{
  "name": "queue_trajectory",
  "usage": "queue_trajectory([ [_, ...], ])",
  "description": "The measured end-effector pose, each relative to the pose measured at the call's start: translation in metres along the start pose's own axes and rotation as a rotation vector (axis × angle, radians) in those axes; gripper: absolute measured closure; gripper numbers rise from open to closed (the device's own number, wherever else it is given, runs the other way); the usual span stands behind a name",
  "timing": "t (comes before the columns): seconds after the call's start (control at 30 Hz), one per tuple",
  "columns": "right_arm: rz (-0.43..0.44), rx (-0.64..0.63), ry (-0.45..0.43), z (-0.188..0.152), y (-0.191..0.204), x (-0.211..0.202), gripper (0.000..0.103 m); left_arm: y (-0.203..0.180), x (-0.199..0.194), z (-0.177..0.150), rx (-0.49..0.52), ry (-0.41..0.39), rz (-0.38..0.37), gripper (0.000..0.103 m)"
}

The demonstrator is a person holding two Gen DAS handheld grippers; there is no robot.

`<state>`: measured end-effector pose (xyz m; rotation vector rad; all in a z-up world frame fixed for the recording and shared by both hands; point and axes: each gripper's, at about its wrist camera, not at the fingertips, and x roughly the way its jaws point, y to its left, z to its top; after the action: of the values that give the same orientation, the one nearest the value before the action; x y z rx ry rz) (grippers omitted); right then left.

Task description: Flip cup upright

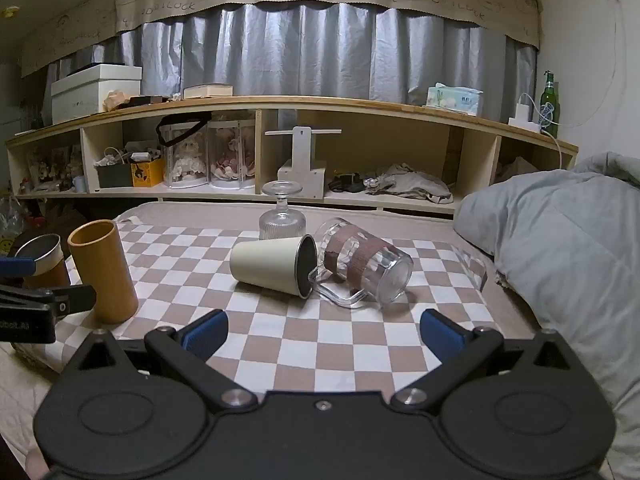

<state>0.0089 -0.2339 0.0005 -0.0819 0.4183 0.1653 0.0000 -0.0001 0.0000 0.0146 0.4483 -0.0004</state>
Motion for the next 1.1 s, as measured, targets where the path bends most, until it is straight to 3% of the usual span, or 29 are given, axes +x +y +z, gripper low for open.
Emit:
queue_trajectory([
  [1.1,-0.006,-0.004,0.003,-0.0019,-0.0003,0.0037,0.0,0.0002,0.0001,0.0003,-0.003,0.008,-0.004,0.0],
])
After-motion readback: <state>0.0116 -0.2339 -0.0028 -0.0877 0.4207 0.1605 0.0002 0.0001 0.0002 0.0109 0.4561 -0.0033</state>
